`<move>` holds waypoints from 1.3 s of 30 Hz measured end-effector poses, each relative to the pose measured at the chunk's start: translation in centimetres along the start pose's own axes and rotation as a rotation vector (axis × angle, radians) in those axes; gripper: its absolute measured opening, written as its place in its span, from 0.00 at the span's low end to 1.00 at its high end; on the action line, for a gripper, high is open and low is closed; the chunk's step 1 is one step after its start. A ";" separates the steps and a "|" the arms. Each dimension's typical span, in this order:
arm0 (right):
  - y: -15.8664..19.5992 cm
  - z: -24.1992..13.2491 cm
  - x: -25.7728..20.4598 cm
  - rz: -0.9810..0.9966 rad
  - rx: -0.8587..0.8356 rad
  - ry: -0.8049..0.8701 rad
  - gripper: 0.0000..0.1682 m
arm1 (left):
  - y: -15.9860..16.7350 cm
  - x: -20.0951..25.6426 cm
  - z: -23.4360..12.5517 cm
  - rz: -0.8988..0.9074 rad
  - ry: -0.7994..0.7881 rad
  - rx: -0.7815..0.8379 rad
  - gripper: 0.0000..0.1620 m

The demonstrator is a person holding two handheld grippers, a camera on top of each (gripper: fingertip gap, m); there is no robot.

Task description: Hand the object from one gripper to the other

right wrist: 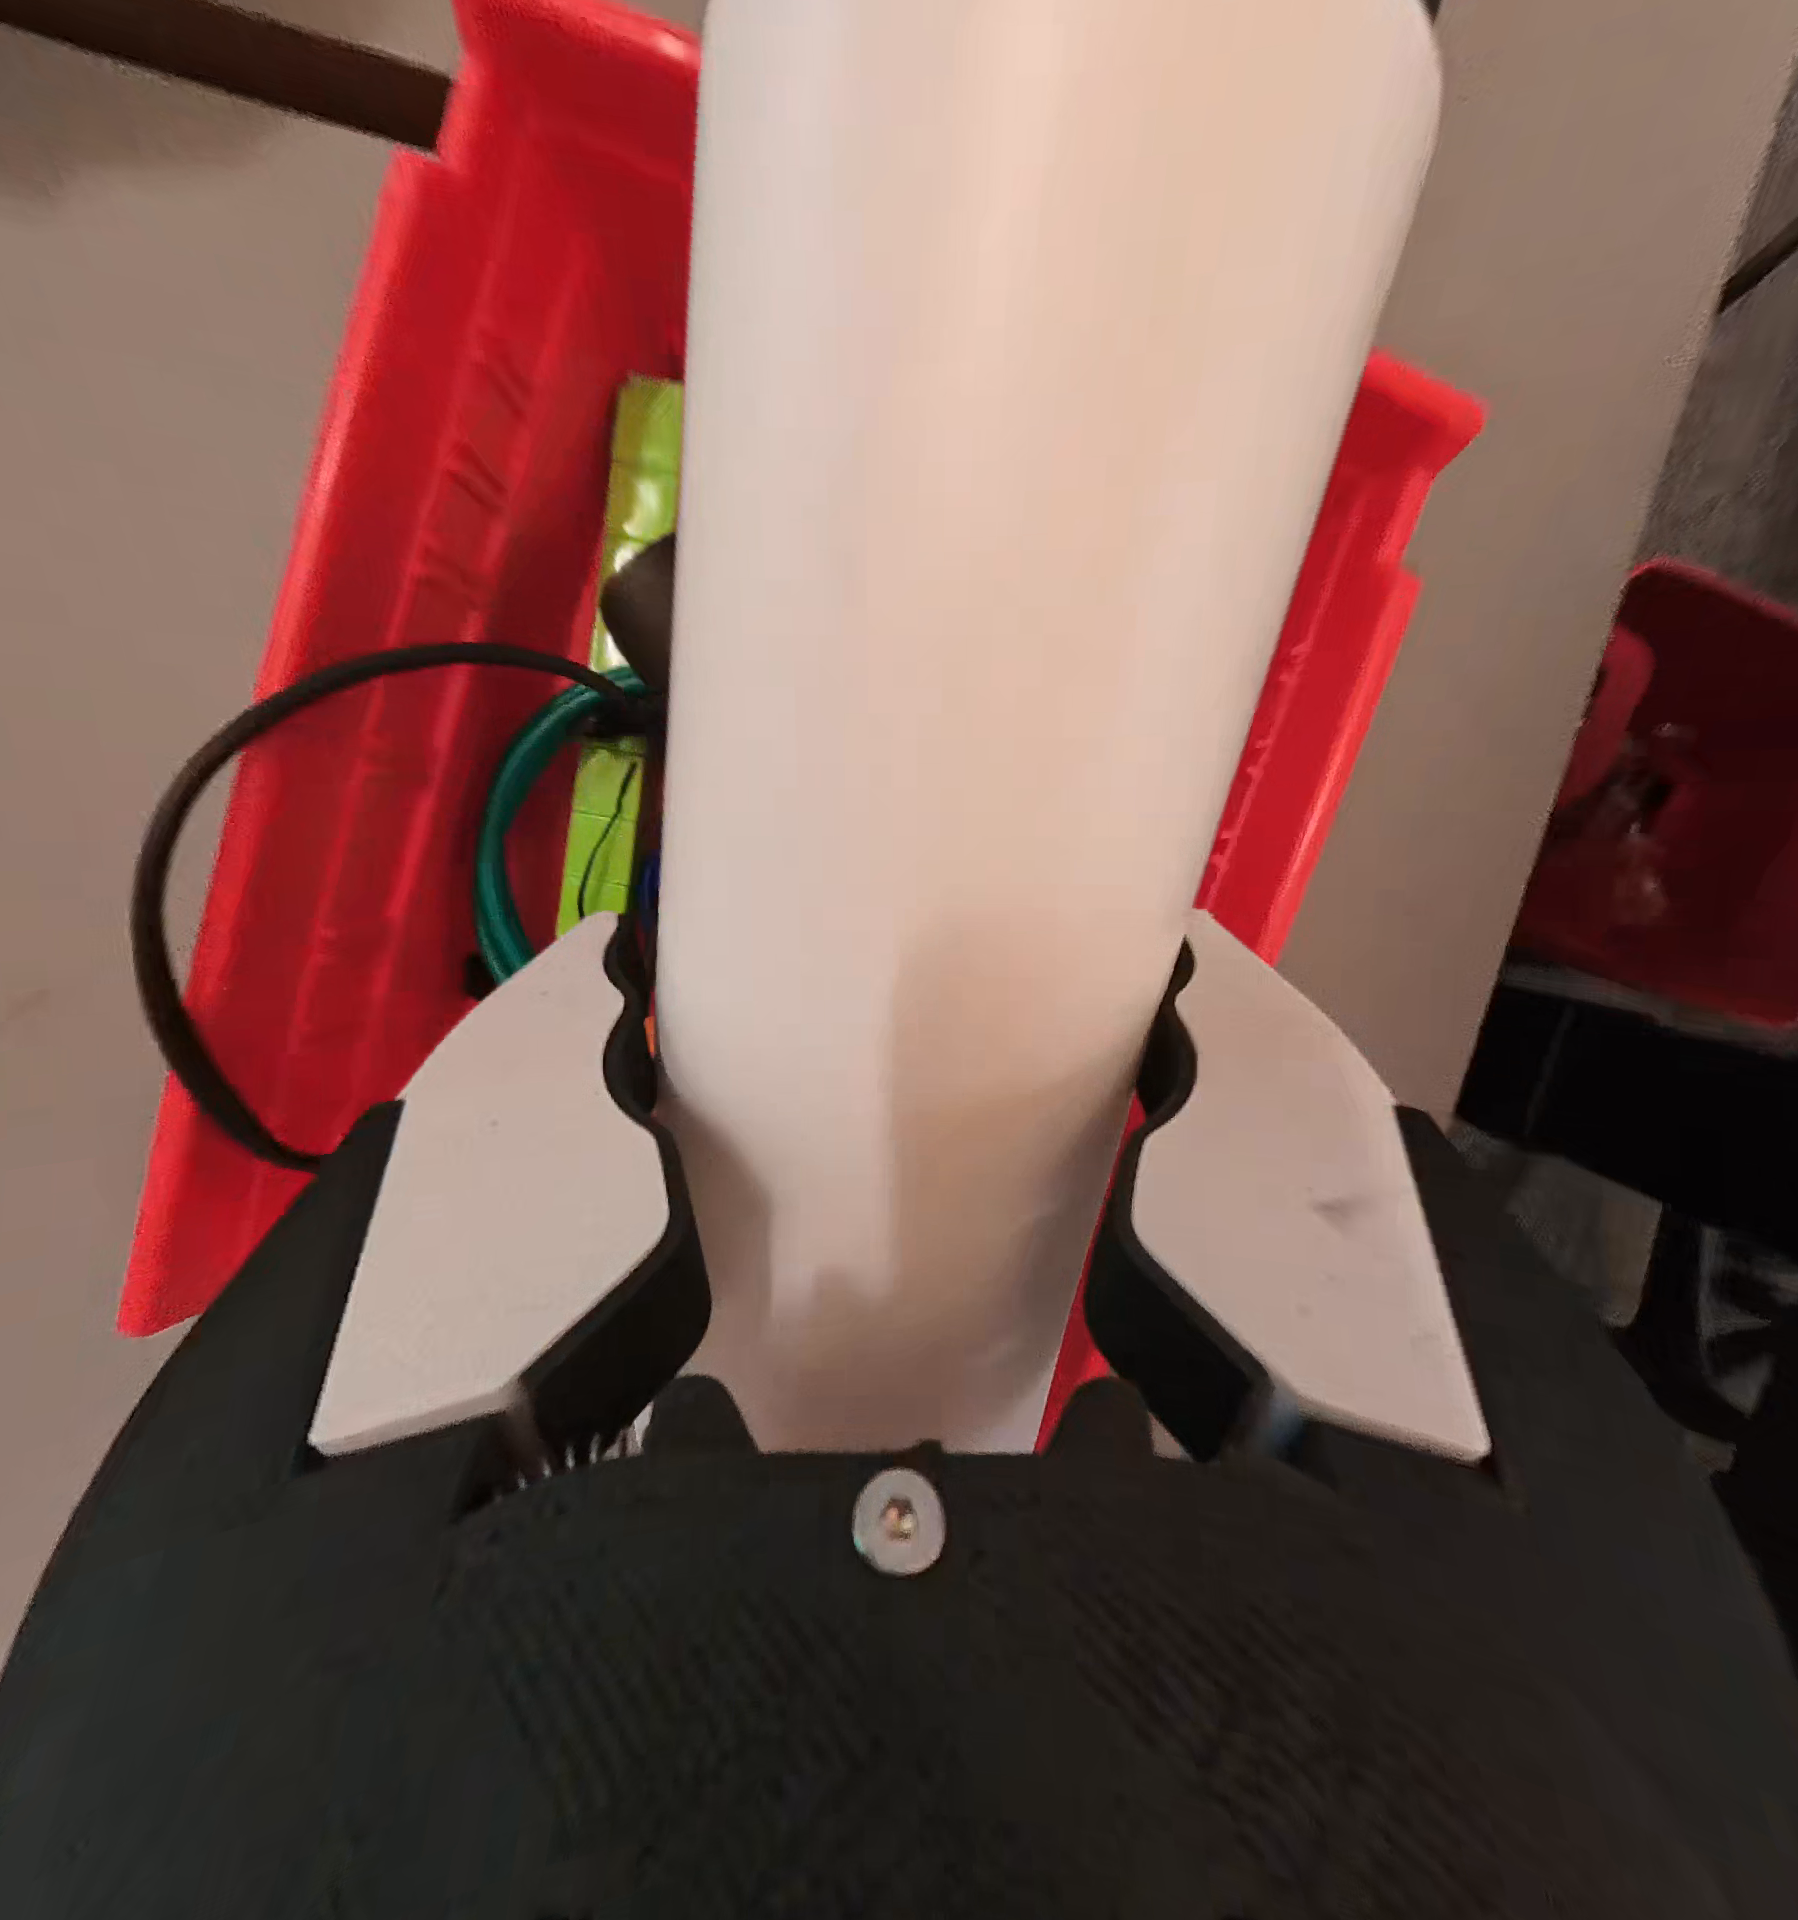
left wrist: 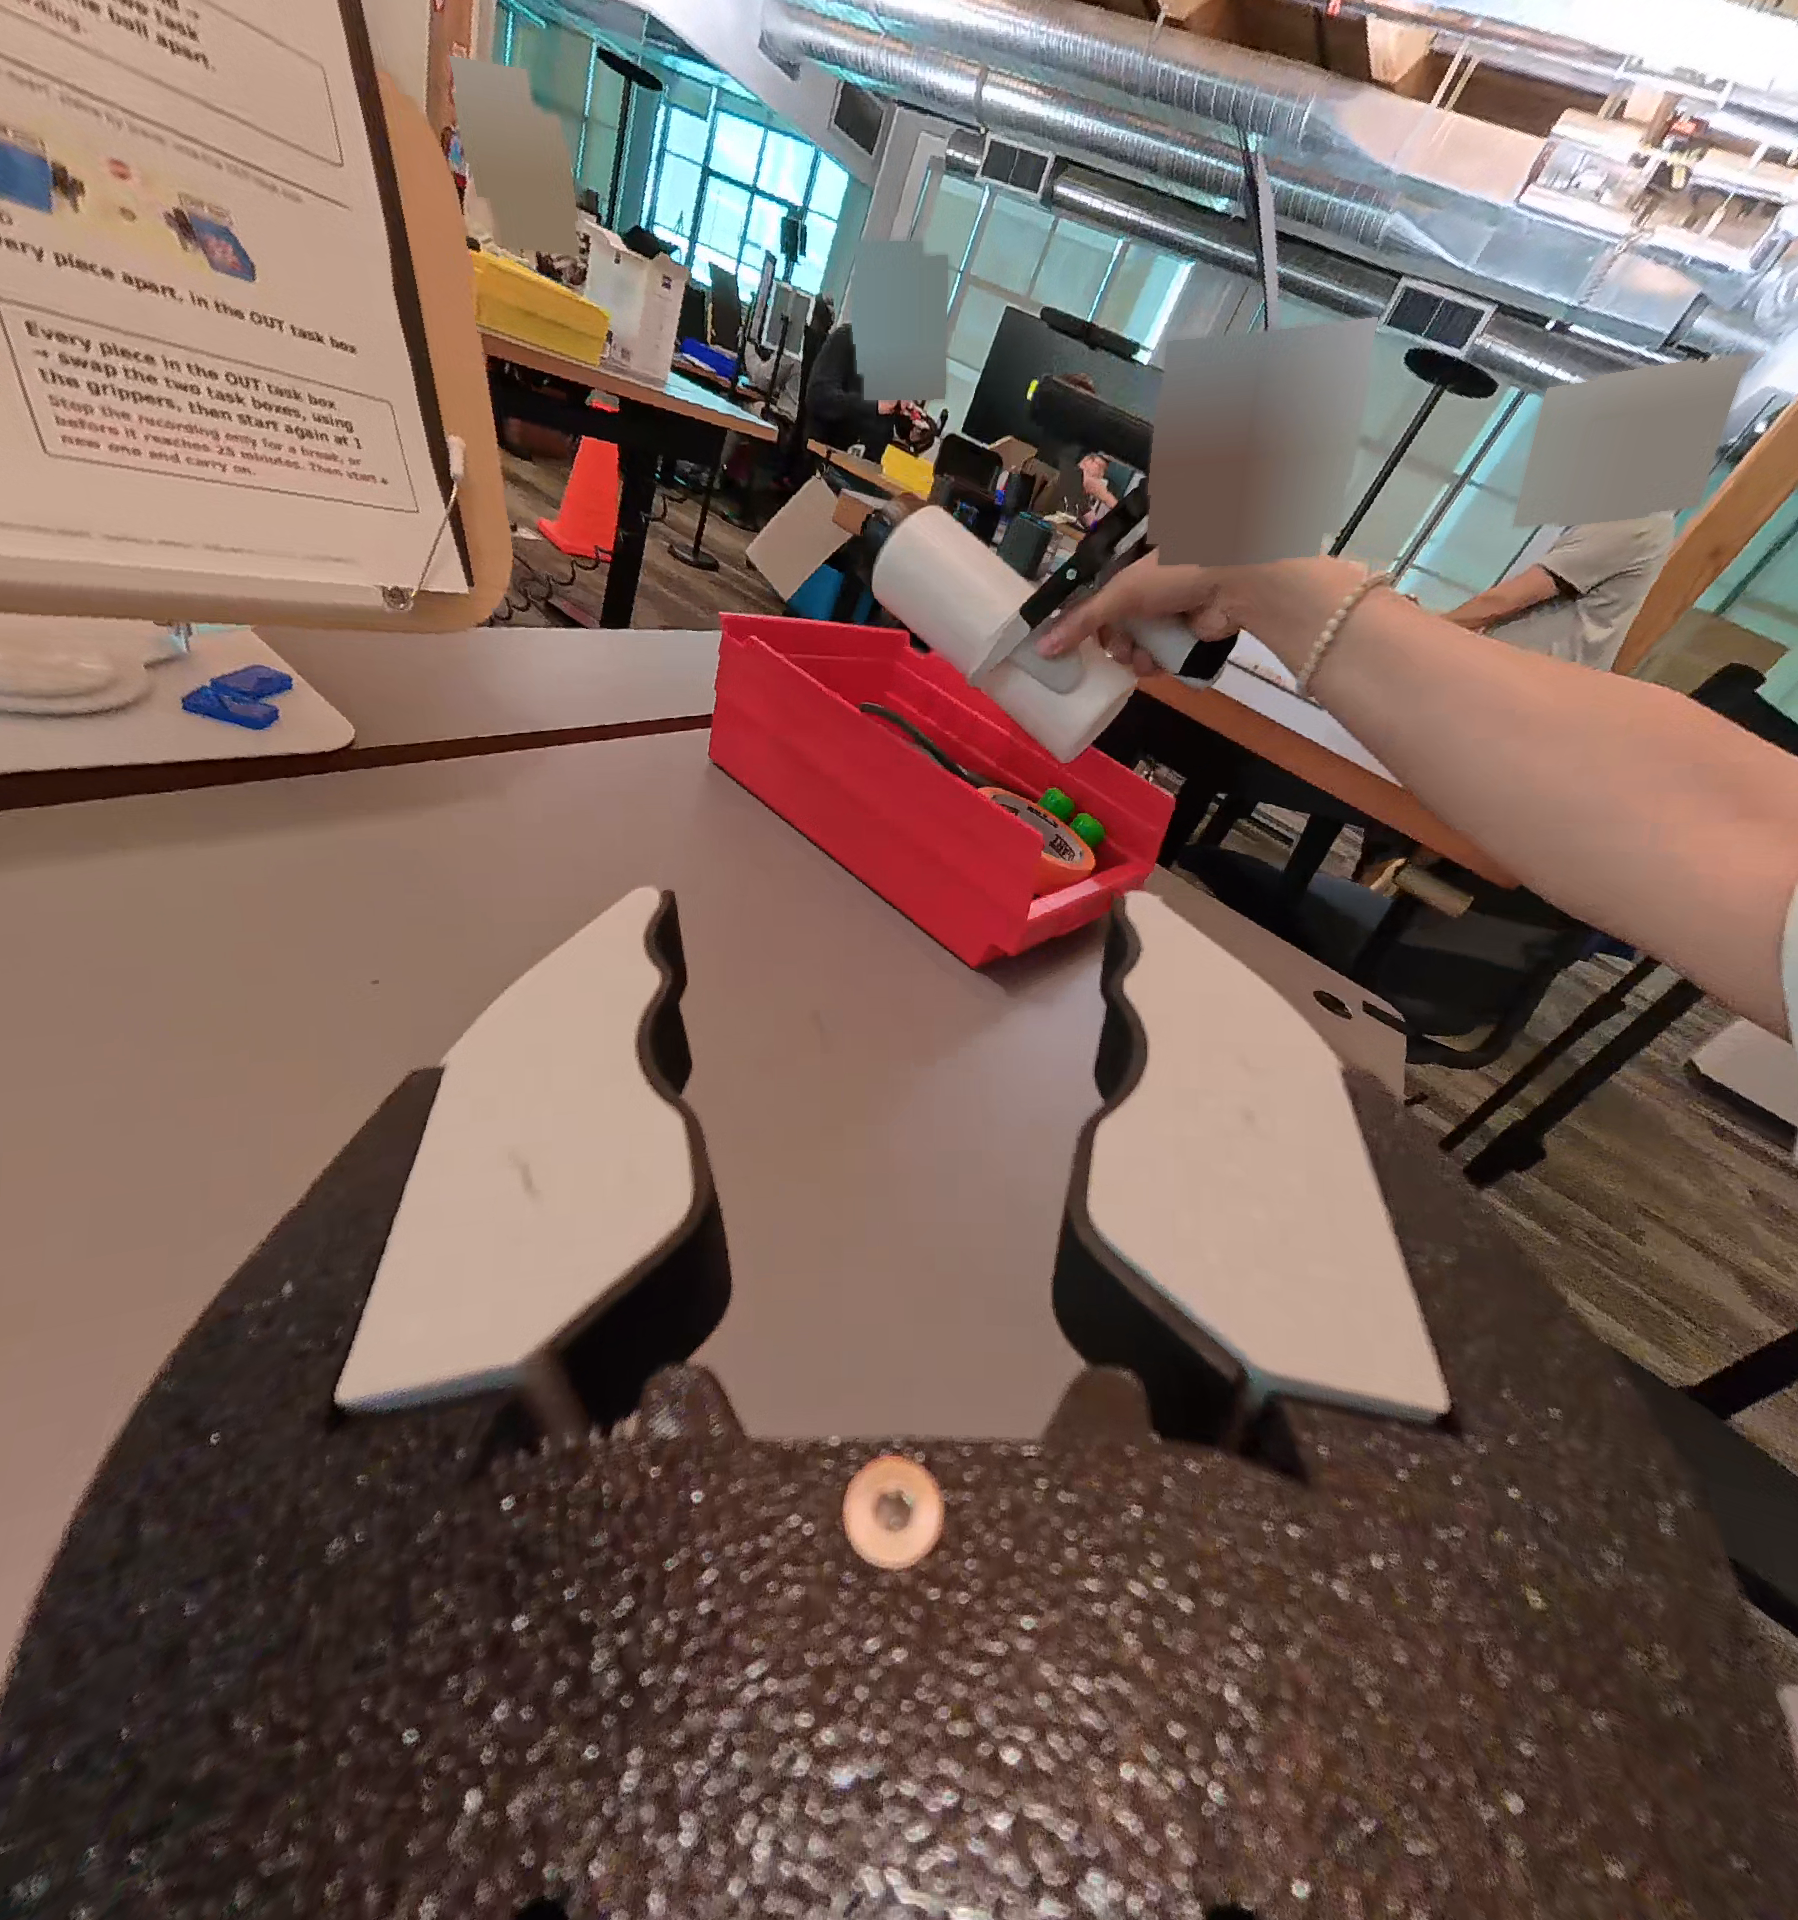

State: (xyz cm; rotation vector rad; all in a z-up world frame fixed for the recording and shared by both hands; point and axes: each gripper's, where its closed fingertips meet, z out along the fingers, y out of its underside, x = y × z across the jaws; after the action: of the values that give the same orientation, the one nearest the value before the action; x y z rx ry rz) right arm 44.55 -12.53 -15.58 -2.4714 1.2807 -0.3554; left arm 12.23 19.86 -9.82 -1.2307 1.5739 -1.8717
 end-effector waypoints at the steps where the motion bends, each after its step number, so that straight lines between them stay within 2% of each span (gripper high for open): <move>1: 0.3 0.7 -0.1 0.010 -0.030 -0.012 0.56 | 0.1 -0.2 -0.1 -0.003 0.003 -0.012 0.47; 8: 3.6 3.5 -1.0 0.055 -0.256 -0.077 0.56 | 0.6 -0.8 -1.5 0.108 -0.016 -0.105 0.49; 10: 4.9 4.4 -0.8 0.054 -0.319 -0.043 0.56 | 0.5 -0.9 -1.6 0.127 -0.017 -0.119 0.49; 13: 4.9 5.0 0.9 0.055 -0.298 0.091 0.57 | 0.8 -1.5 -2.0 0.124 -0.020 -0.143 0.51; 18: 4.2 4.3 2.1 -0.042 -0.264 0.158 0.55 | -0.1 -3.5 -3.5 0.100 -0.065 -0.103 0.51; 20: 3.0 2.9 3.0 -0.076 -0.198 0.219 0.59 | -0.8 -4.9 -4.5 0.104 -0.105 -0.099 0.51; 24: 0.4 -0.8 1.6 -0.143 0.014 0.218 0.60 | -2.9 -9.6 -7.7 0.123 -0.265 -0.110 0.47; 27: 0.7 -3.2 -1.7 -0.253 0.112 0.134 0.59 | -4.6 -15.0 -11.3 0.146 -0.473 -0.151 0.45; 29: 1.9 -4.3 -3.1 -0.293 0.108 0.096 0.57 | -5.6 -18.2 -13.3 0.162 -0.573 -0.194 0.45; 32: 4.0 -5.3 -4.8 -0.352 0.063 0.069 0.56 | -6.9 -21.7 -14.4 0.160 -0.617 -0.239 0.44; 35: 6.2 -5.8 -6.2 -0.426 -0.016 0.073 0.55 | -7.6 -24.9 -14.2 0.129 -0.640 -0.309 0.40; 39: 7.4 -6.6 -8.0 -0.522 -0.065 0.119 0.54 | -8.4 -30.5 -12.9 0.085 -0.697 -0.490 0.40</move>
State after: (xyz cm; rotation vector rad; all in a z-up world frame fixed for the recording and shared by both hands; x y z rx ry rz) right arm 32.15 -11.08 -13.12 -2.8538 0.6714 -0.6008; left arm 19.85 53.03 -12.87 -1.7336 1.6541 -0.8466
